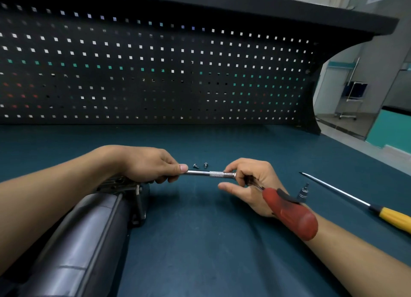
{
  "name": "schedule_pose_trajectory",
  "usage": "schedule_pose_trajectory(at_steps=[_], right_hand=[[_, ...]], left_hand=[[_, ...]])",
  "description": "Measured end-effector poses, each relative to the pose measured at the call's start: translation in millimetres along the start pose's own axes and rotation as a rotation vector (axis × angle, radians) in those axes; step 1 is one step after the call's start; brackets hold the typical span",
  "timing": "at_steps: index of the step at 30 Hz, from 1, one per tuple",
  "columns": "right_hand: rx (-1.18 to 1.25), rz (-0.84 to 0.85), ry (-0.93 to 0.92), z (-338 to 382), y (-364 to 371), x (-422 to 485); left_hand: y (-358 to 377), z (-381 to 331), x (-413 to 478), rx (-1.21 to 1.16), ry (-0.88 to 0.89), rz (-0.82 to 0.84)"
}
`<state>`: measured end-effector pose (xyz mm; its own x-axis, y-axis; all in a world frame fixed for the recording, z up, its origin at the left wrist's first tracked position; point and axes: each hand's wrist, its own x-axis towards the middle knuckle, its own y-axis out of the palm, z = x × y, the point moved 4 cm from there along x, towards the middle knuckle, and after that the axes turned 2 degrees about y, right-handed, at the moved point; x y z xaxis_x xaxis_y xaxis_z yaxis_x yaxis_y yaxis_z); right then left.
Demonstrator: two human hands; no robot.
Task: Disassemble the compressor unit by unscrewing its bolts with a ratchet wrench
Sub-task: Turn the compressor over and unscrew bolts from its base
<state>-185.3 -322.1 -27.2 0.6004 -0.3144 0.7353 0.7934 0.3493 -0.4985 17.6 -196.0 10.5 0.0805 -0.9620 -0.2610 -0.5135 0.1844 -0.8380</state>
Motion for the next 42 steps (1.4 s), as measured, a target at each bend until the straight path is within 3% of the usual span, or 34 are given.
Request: schedule_pose_trajectory(at_steps=[5,8,19,28,42], right_hand=[[-0.148,-0.009,-0.038,-2,-1,1],[-0.09,-0.027,0.01,-4,1,1],[0.373,0.004,0.451,-21,12,6],[0.494,-0.046,0.938,-19,13,9],[0.803,0.107,1.361,-22,20,-1]], left_hand=[[1,0,0,-0.012,-0.009,-0.015],[1,0,0,0.001,-0.025,-0.032],[1,-6,-1,0.028,-0.02,-0.028],[1,-6,-1,0.013,-0.006,-0.013],[1,-2,2,0.022,-0.005,-0.012]])
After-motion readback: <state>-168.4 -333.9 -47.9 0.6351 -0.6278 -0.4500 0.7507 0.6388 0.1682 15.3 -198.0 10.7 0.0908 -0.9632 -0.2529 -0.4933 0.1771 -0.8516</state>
